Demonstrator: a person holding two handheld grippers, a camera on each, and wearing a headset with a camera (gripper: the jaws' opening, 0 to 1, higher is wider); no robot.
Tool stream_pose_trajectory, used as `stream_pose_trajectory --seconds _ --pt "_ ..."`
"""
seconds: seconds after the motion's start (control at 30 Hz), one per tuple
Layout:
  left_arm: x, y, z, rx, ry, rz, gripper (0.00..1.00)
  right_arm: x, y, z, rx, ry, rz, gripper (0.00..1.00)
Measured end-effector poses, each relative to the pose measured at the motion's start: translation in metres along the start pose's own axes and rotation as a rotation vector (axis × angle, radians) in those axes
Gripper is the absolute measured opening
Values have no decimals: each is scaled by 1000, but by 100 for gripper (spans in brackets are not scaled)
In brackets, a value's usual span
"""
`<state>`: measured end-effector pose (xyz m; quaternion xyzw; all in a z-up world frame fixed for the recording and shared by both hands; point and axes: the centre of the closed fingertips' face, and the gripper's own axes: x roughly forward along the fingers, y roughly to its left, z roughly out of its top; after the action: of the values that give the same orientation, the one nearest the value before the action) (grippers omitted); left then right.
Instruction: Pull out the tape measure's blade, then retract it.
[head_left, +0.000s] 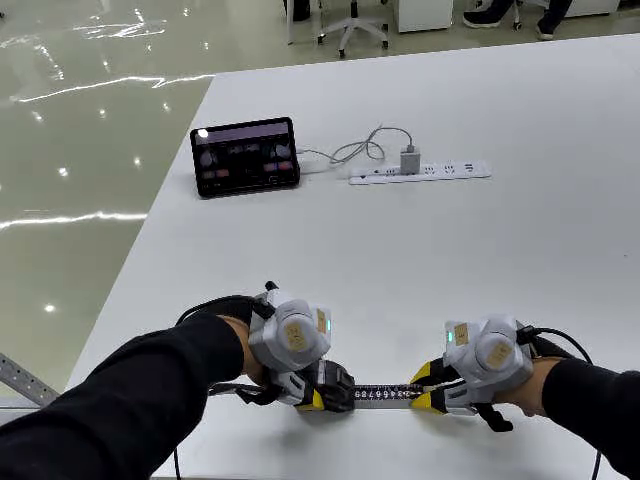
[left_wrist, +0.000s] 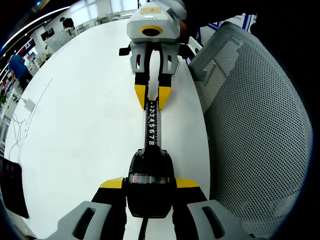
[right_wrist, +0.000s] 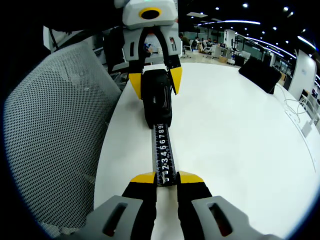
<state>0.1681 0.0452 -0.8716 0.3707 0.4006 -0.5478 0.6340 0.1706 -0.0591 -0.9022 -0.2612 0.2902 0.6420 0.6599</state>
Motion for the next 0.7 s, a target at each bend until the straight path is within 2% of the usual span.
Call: stream_pose_trajectory --seconds 0.43,0.7 --pt "0 0 0 -3 -6 3 31 -7 0 -7 6 5 -9 10" --pt "0 0 3 -7 -25 9 31 -9 -2 -10 20 2 -18 10"
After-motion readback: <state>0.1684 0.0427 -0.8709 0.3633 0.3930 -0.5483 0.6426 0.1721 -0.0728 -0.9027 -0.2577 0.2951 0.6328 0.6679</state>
